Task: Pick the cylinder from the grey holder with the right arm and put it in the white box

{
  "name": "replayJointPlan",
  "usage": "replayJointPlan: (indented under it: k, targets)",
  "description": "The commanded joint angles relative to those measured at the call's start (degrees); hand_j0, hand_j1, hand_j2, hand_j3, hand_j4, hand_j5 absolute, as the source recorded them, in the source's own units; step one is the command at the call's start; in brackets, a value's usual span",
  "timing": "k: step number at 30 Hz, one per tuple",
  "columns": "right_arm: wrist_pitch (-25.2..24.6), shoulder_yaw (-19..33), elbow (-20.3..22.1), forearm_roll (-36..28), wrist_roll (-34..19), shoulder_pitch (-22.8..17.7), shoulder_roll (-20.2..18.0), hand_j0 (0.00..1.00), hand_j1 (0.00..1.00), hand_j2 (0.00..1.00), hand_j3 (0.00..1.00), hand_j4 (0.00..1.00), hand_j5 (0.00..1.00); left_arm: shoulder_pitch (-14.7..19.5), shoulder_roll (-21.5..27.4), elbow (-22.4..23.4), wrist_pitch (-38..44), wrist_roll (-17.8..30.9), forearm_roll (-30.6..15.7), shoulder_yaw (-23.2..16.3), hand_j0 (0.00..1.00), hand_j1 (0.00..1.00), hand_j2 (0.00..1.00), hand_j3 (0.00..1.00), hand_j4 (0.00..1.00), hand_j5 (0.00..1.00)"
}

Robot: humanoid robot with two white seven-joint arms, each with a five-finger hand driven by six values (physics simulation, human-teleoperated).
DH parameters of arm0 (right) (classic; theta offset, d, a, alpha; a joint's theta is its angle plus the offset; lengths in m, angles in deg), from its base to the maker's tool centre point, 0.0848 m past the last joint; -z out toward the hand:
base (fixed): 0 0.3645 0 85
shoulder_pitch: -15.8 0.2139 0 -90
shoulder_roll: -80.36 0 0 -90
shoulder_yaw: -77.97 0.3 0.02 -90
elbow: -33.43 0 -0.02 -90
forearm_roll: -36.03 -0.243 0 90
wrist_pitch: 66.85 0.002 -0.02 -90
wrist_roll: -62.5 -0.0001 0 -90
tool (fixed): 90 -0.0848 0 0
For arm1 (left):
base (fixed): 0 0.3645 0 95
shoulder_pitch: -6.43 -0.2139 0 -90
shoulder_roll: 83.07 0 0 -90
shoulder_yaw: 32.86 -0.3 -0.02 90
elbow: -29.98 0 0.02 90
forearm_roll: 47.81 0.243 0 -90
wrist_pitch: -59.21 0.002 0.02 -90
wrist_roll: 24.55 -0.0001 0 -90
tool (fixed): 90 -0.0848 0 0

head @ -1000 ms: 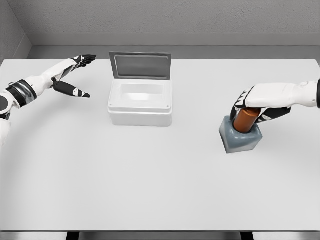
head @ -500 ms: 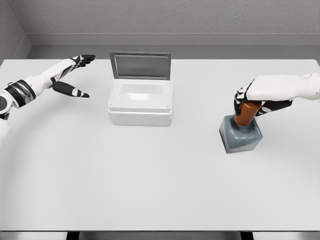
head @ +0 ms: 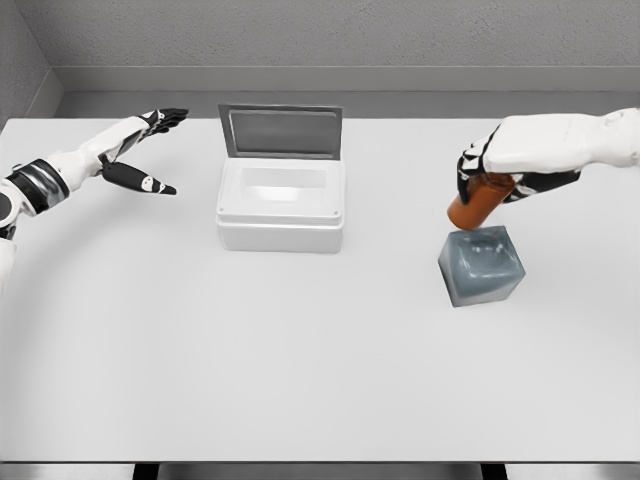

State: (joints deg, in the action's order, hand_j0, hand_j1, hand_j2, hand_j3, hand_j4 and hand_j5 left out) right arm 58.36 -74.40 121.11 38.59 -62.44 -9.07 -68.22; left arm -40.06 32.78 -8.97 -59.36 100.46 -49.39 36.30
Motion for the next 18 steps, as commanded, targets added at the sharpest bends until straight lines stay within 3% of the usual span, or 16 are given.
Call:
replayJointPlan:
  k: [1, 12, 18]
  targets:
    - [-0.2, 0.1, 0.1, -0.5, -0.1, 0.0, 1.6, 0.39, 0.39, 0.39, 0.39, 0.39, 0.39, 0.0, -0.1, -0.3, 0.1, 0.0, -0.4, 0.1, 1.0, 1.0, 1.0, 1.0, 1.0, 1.0]
    - [-0.2, 0.0, 2.8, -0.4, -0.1, 1.9, 2.5, 0.38, 0.38, 0.38, 0.38, 0.38, 0.38, -0.2, -0.3, -0.5, 0.1, 0.0, -0.4, 0.1, 1.0, 1.0, 1.0, 1.0, 1.0, 1.0]
    - [-0.2, -0.1, 3.1, -0.4, -0.1, 3.1, 4.9, 0.38, 0.38, 0.38, 0.38, 0.38, 0.38, -0.2, -0.5, -0.6, 0.1, 0.0, -0.3, 0.2, 1.0, 1.0, 1.0, 1.0, 1.0, 1.0]
